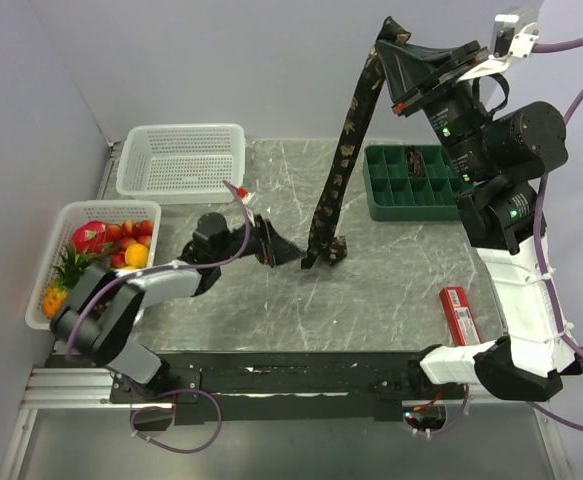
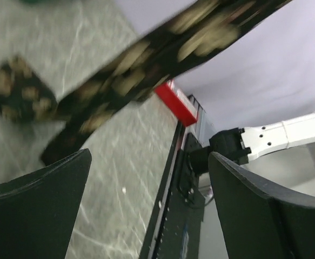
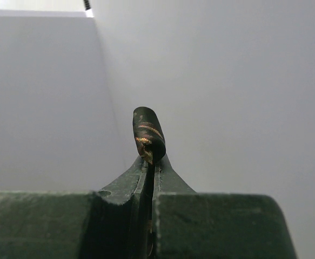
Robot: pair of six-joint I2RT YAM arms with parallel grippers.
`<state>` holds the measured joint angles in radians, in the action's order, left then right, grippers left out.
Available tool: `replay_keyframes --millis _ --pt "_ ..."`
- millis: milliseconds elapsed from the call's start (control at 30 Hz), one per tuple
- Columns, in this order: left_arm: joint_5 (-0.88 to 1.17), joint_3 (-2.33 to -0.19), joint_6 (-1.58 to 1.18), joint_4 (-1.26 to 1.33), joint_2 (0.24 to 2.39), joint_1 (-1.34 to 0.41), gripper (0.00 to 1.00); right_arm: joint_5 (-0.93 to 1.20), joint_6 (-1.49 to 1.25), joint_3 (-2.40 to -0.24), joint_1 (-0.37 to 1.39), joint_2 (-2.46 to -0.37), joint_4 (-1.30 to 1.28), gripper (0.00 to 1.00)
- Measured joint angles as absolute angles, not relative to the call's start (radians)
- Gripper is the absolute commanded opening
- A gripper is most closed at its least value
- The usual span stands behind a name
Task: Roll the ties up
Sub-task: Place the tie at the center of the board.
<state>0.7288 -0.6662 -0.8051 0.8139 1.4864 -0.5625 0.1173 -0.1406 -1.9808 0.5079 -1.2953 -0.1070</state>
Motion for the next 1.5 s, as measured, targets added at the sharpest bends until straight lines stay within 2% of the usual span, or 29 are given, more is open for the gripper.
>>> replay_keyframes --millis 267,400,500,633,800,933,1133,1300,1433,1500 --pt "0.705 -0.572 -1.047 1.147 1.672 -0.637 0.96 0.043 -0.142 -2.021 0.508 -1.325 -0.037 0.0" --pt "0.672 -0.535 -1.11 1.22 1.689 -0.664 0.99 0.038 -0.147 -2.066 0.508 -1.354 -0.015 0.0" --pt "0.625 -0.531 -1.108 1.229 1.68 -0.666 0.96 0.032 -0.149 -2.067 0.508 -1.357 0.005 0.0" --pt "0.458 -0.573 -1.0 1.036 1.567 -0.7 0.96 -0.007 -0.16 -2.035 0.508 -1.351 0.054 0.0" --pt "0.099 -0.832 -0.78 0.685 1.48 -0.846 0.96 -0.127 -0.174 -2.001 0.531 -1.35 0.101 0.0" --pt "-0.22 -1.04 -0.636 0.491 1.53 -0.959 0.96 -0.239 -0.154 -1.987 0.582 -1.355 0.145 0.0" --pt "-0.65 -1.266 -0.511 0.289 1.748 -1.077 0.96 -0.306 -0.112 -2.005 0.627 -1.377 0.192 0.0" --pt "-0.826 -1.384 -0.474 0.176 1.905 -1.101 0.96 -0.315 -0.105 -2.004 0.637 -1.382 0.195 0.0" --pt "-0.882 -1.45 -0.491 0.126 1.979 -1.082 0.99 -0.314 -0.105 -2.004 0.645 -1.377 0.198 0.0" --pt "-0.888 -1.451 -0.503 0.115 1.99 -1.063 0.83 -0.313 -0.105 -2.004 0.648 -1.37 0.198 0.0"
